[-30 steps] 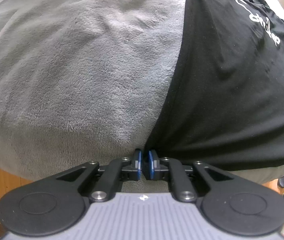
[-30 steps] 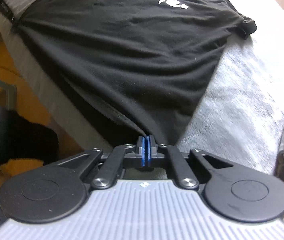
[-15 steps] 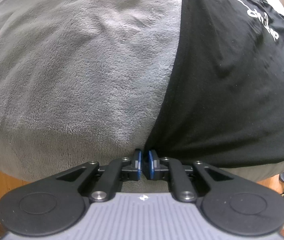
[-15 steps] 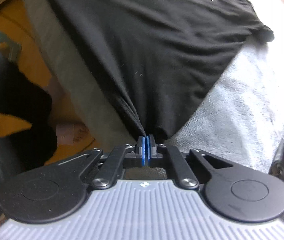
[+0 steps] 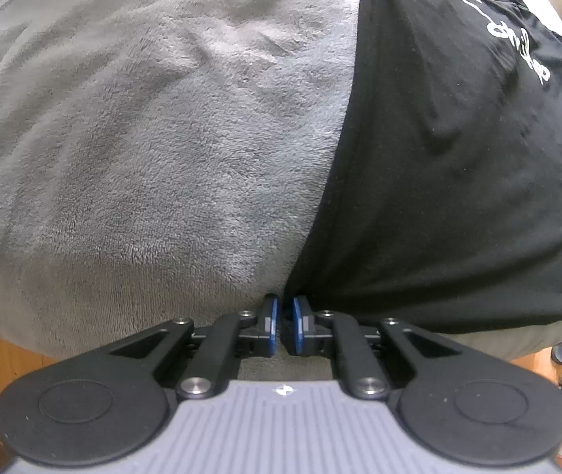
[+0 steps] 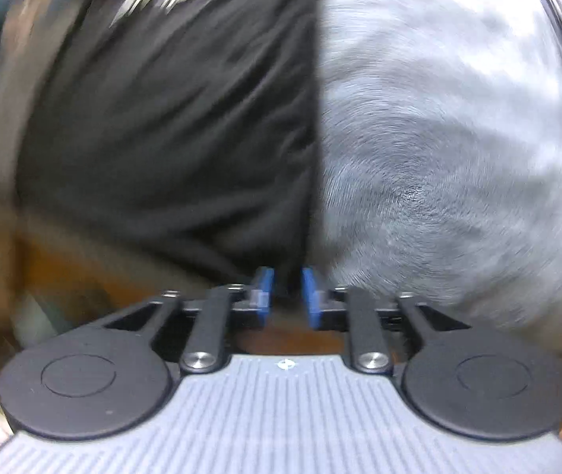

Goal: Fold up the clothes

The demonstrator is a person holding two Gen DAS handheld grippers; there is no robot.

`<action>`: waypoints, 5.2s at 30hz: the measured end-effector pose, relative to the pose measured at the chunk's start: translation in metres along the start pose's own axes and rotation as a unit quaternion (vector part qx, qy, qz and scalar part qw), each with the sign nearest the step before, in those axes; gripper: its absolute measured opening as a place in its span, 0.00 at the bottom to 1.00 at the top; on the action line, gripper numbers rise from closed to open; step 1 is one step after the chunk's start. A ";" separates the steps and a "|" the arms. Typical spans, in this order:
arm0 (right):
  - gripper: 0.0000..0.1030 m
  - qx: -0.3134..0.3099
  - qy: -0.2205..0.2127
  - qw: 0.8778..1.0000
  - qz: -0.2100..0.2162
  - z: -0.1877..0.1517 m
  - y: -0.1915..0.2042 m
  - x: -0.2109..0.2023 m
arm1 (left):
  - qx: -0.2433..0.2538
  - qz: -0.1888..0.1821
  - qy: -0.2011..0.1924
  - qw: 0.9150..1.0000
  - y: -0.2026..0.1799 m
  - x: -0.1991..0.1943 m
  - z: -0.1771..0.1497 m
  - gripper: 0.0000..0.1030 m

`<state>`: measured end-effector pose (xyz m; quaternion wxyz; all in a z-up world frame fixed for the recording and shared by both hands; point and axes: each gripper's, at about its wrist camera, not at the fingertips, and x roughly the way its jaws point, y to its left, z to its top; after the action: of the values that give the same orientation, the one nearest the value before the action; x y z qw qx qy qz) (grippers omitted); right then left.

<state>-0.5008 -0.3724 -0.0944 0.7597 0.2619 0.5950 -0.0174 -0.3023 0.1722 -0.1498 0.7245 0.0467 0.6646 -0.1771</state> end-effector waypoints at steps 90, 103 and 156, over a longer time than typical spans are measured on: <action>0.07 -0.224 -0.156 0.961 -0.040 0.181 0.121 0.048 | 0.059 -0.106 -0.136 0.983 -0.102 0.009 0.215 0.45; 0.09 -0.118 -0.165 0.971 -0.127 0.278 0.132 0.095 | -0.122 -0.118 -0.168 0.971 0.025 0.009 0.266 0.44; 0.43 0.075 -0.119 0.967 0.212 0.347 0.198 0.172 | 0.262 -0.065 -0.265 0.926 -0.171 -0.006 0.274 0.49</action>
<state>-0.0733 -0.2979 -0.1225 0.7900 0.4337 0.4279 0.0683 -0.0979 -0.0697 -0.0847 0.8230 0.1424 0.3799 -0.3975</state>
